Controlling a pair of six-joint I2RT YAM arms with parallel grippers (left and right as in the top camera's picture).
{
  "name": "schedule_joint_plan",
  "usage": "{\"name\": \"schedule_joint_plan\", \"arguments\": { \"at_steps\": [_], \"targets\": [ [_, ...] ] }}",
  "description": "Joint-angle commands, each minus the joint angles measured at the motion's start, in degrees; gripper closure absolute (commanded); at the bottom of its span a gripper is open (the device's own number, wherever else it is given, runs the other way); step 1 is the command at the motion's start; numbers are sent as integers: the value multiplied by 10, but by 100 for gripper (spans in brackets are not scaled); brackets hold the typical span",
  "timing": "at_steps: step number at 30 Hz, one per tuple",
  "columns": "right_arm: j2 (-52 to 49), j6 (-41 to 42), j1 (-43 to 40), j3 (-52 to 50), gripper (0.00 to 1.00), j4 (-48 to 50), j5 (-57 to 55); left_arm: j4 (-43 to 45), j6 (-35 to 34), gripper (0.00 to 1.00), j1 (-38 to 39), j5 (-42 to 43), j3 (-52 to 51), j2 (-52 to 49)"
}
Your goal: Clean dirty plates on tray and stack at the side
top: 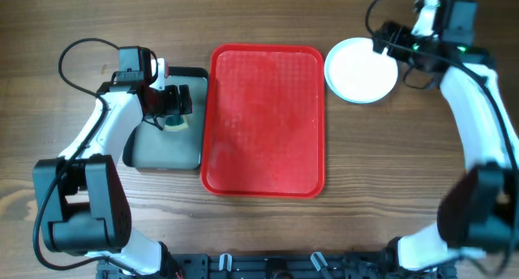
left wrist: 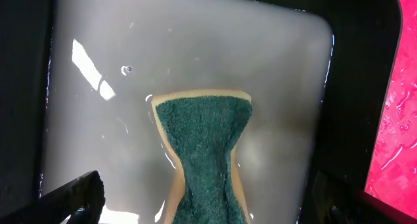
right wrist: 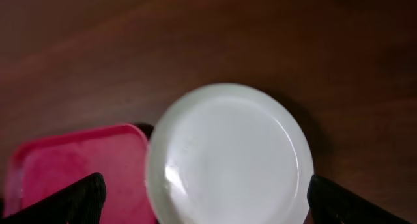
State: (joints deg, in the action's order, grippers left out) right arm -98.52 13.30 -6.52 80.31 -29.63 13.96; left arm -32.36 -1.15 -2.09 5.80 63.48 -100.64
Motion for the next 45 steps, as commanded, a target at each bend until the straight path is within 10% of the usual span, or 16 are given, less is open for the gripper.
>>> {"name": "schedule_joint_plan", "arguments": {
  "at_steps": [1,20,35,45],
  "targets": [
    [100,-9,10,-2,0,1,11,0,3,0,1,-3,3,-6],
    [505,-9,11,-2,0,-14,11,0,3,0,1,-3,3,-6],
    [504,-12,11,-7,1,-117,8,0,3,0,1,-3,3,-6],
    [606,-12,27,-167,0,127,-23,0,3,0,1,-3,3,-6]
  ]
}}
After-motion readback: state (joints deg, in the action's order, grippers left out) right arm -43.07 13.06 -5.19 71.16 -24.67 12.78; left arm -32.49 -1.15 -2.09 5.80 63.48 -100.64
